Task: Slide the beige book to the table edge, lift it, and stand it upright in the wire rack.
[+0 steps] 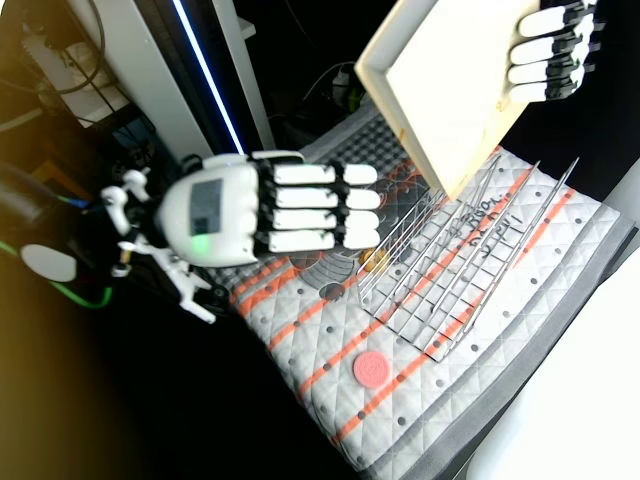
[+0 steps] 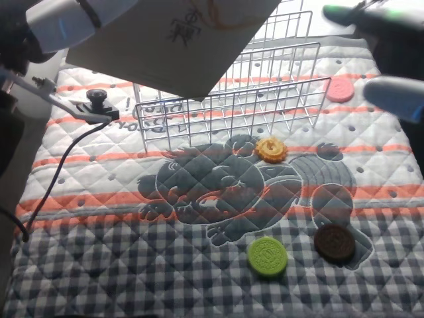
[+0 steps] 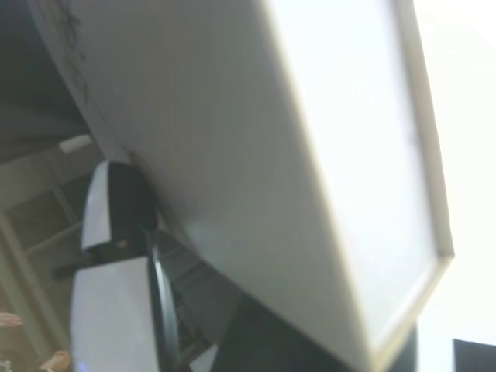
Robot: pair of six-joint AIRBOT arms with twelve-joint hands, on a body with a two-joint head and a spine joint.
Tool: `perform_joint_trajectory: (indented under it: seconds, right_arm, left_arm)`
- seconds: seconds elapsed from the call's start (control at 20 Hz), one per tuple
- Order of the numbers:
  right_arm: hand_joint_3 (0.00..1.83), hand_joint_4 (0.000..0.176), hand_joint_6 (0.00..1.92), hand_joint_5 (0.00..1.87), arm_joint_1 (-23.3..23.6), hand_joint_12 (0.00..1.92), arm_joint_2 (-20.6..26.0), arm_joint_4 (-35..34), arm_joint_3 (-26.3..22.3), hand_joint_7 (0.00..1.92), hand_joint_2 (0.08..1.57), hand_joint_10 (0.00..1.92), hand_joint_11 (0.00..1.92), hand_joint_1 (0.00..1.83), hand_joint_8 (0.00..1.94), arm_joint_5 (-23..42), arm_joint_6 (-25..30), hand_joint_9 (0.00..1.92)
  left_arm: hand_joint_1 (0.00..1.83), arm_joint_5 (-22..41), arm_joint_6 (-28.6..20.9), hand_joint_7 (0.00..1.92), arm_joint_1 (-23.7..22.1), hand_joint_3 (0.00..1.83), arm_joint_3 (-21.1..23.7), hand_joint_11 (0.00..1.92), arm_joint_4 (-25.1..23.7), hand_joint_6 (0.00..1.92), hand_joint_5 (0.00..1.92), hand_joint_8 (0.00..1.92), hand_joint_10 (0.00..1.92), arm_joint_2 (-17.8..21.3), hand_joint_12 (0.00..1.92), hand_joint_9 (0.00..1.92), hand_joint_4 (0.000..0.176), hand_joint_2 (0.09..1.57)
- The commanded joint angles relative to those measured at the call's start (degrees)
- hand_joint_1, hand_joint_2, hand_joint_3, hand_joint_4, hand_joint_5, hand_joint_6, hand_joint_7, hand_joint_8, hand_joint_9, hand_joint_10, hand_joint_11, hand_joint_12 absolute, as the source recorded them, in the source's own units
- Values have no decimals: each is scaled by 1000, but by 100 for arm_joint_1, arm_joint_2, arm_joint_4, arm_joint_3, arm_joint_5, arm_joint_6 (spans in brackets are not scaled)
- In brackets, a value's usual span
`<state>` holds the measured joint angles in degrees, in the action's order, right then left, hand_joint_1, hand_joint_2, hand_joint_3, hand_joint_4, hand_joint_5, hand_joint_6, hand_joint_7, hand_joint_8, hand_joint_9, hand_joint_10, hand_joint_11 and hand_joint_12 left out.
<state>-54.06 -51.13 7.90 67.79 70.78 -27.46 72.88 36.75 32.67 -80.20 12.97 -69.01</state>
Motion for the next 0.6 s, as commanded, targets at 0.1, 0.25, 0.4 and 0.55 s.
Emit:
perform_joint_trajectory:
  seconds: [0.1, 0.25, 0.4, 0.55]
  right_arm:
    - [0, 22, 7, 254, -97, 10, 98, -382, -161, 303, 1345, 5, 256, 165, 2, 1120, -238, 299]
    - [3, 28, 2, 258, -169, 14, 130, -461, -185, 275, 1356, 0, 273, 152, 1, 1210, -242, 276]
    - [4, 42, 0, 232, -224, 9, 131, -568, -185, 281, 1362, 3, 272, 142, 6, 1248, -242, 263]
    - [1, 23, 4, 248, -269, 4, 124, -665, -185, 283, 1361, 3, 264, 187, 2, 1314, -242, 268]
  left_arm:
    - [1376, 928, -62, 950, 82, 0, 49, 796, 163, 898, 956, 1108, 1281, 51, 1394, 884, 0, 1123]
    - [1374, 1102, 38, 931, 165, 1, 137, 811, 206, 856, 958, 1126, 1365, 51, 1534, 857, 0, 1130]
    - [1270, 1255, 208, 1026, 277, 0, 256, 785, 321, 833, 992, 1055, 1124, 68, 1532, 955, 0, 1105]
    - [1306, 1298, 237, 913, 376, 0, 291, 429, 473, 416, 723, 1144, 931, 67, 1633, 780, 0, 1144]
